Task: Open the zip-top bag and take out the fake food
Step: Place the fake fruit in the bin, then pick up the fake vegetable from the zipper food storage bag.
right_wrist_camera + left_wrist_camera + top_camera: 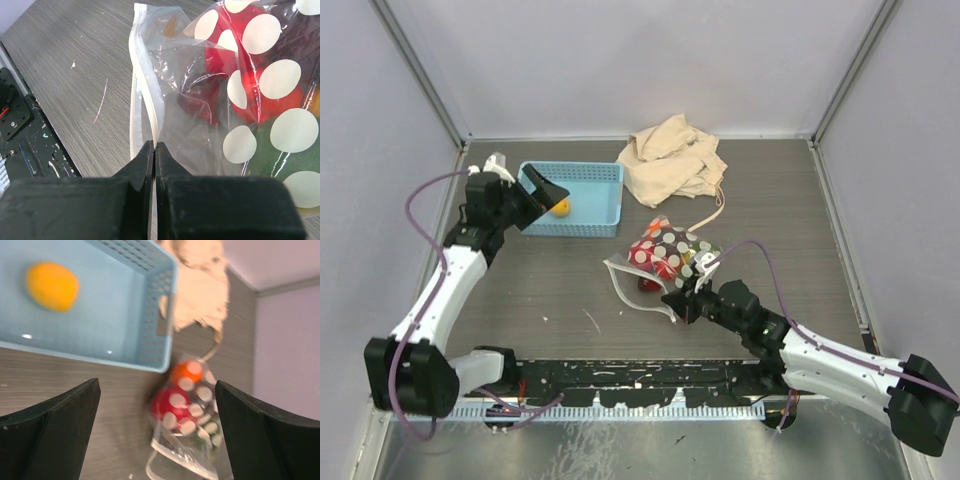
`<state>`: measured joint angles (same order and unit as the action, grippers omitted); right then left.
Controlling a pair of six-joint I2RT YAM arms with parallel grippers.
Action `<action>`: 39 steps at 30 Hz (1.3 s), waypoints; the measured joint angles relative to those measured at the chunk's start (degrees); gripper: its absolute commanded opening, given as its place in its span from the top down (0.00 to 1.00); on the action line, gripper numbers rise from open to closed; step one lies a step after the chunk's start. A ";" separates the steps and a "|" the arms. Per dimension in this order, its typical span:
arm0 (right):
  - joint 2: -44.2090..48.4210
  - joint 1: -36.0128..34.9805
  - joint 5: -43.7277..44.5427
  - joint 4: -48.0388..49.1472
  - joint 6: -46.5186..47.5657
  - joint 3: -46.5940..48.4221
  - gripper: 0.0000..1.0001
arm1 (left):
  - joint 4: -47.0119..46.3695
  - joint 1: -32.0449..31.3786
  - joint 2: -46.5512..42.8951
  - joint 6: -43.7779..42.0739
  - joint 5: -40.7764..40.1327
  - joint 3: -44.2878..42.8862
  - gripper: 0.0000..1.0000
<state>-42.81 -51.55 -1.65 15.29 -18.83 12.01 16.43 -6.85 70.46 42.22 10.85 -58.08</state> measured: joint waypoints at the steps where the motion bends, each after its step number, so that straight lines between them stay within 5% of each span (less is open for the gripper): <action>1: 0.33 0.00 -0.11 0.09 -0.04 -0.22 0.99 | -2.51 -0.02 -2.45 0.87 2.62 2.78 0.02; 7: 4.92 0.00 -0.39 -0.13 0.02 -0.74 0.99 | -11.91 -5.81 -11.85 4.39 10.82 14.82 0.00; 16: 5.07 0.00 -1.57 -0.02 0.48 -0.59 0.99 | -24.87 -21.70 -23.21 8.00 11.78 24.20 0.02; 28: 2.05 0.00 -2.75 3.54 0.44 0.02 0.99 | -36.39 -27.21 -24.50 9.99 11.43 32.15 0.04; 39: -2.32 0.28 -5.01 5.16 0.31 3.67 0.99 | -45.16 -39.65 -22.29 3.28 3.39 39.67 0.04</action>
<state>-45.12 -51.27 -6.66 20.45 -18.52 15.68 -28.73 -46.50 48.16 45.50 14.24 -18.41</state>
